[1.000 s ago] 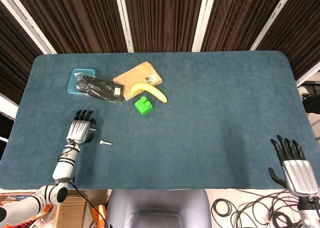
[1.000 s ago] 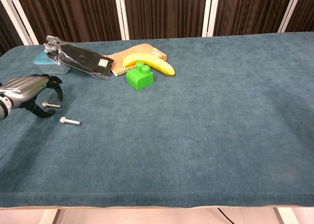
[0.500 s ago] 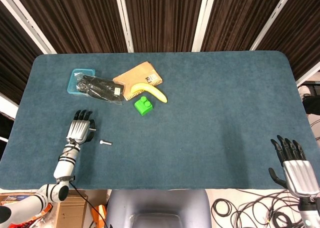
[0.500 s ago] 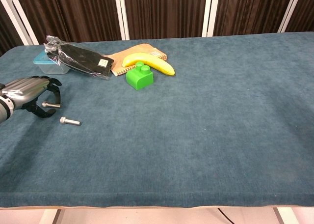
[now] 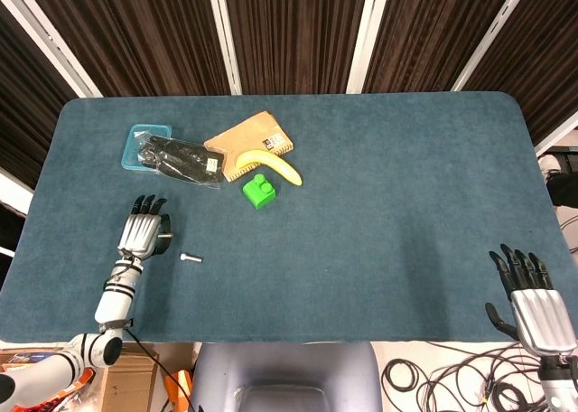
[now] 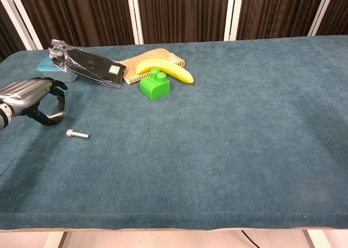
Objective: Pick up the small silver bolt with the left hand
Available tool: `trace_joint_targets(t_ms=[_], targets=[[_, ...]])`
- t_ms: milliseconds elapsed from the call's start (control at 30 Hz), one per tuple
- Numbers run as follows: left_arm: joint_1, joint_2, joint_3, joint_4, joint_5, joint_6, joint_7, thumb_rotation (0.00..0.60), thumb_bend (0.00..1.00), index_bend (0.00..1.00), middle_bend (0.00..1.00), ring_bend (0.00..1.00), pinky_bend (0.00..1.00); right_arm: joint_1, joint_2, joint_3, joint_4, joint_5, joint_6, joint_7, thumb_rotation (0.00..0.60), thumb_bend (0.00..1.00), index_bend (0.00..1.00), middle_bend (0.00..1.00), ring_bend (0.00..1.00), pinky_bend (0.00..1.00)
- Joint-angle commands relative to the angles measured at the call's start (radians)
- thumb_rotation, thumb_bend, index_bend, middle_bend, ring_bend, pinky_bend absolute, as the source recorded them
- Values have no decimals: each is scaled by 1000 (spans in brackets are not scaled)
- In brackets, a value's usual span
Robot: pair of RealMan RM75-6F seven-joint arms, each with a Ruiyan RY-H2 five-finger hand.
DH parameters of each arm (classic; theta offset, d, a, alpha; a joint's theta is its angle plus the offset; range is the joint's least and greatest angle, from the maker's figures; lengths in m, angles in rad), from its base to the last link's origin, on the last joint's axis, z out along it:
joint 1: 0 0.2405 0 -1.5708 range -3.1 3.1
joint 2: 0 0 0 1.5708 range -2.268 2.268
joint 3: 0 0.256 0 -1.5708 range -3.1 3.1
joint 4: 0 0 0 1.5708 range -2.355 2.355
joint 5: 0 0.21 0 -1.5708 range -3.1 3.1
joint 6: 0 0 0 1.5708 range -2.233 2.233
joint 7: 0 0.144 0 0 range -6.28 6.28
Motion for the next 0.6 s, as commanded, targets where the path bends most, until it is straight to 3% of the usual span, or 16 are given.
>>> trace_joint_targets(t_ms=[33, 600], targets=[[7, 20, -9, -23, 6, 16, -15, 600, 343, 626, 153, 61, 58, 1, -2, 0, -1, 1, -3, -5, 600, 292, 0, 0, 0, 0], [14, 55, -32, -28, -34, -65, -142, 600, 343, 612, 154, 62, 58, 1, -6, 1, -3, 7, -6, -14, 600, 292, 0, 0, 0, 0]])
